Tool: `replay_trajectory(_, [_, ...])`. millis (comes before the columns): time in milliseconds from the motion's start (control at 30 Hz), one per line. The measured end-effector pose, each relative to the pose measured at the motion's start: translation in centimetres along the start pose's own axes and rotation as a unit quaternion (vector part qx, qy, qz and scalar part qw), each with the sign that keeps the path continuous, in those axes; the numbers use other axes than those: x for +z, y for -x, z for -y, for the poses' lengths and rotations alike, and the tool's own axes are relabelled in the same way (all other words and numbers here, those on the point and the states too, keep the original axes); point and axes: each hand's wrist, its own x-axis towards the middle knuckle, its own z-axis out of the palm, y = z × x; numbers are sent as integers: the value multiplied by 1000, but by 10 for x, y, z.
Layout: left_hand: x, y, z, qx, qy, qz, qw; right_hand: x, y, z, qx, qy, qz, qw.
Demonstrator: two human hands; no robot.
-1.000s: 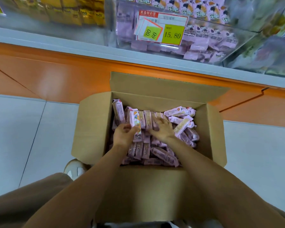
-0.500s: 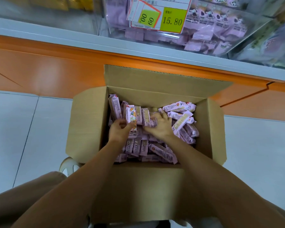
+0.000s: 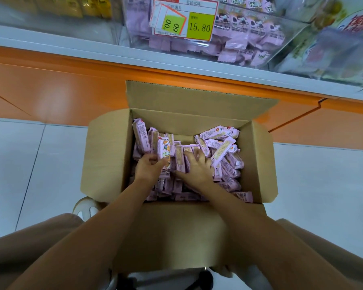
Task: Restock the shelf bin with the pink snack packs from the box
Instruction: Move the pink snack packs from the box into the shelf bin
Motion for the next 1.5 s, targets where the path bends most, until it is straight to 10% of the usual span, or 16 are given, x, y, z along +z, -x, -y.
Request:
replay_trajectory(400, [0,-5,3,-13,15,9,1000,11,8,5,-66,64,-77,993])
replay_trajectory(533, [-2,-3,1,-11,17,19,1000,1,-1,5,-5,-136,-45,990])
replay_trajectory(833, [4,15,-13,-39,118,105,987,-40,27,15,13,-591,63,804])
replay_trajectory(1167, [3,50,-36,36,188,95,977,-65,38,22,-19,-483,42,874])
replay_trajectory(1500, [-16,86,-58,42,294,123,947,-89,66,26,-78,-552,-23,830])
